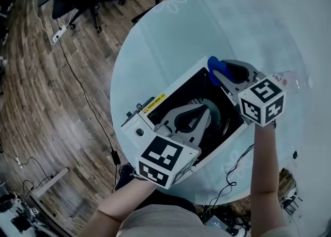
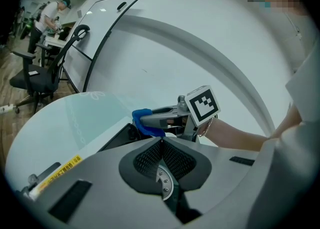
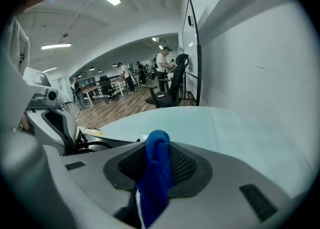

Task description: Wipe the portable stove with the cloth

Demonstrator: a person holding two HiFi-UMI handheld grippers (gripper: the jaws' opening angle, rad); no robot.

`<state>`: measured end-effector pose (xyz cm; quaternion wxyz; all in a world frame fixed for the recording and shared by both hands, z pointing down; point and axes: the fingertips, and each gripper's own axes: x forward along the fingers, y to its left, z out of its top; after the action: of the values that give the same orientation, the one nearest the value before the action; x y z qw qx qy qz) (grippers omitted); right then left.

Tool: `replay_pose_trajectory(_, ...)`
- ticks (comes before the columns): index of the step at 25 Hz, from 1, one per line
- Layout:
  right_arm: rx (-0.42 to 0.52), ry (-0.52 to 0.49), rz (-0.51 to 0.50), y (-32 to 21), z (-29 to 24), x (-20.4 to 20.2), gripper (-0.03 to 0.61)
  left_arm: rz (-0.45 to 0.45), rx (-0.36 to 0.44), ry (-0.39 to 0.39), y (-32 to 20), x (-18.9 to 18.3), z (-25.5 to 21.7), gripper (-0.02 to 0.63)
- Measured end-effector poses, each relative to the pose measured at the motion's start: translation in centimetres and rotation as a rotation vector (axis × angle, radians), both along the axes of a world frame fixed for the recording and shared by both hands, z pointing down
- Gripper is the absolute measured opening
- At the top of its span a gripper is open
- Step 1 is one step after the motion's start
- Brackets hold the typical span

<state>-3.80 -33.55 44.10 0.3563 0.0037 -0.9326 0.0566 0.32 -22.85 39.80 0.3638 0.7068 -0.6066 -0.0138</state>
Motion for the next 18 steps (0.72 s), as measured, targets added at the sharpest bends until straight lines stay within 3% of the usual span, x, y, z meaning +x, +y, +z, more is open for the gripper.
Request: replay_pose_trajectory(18,-0.014,0.054,-0.055,0.8,0.8,1.8,0.124,0.046,-0.005,-0.004,0.8,1.6,-0.4,0.018)
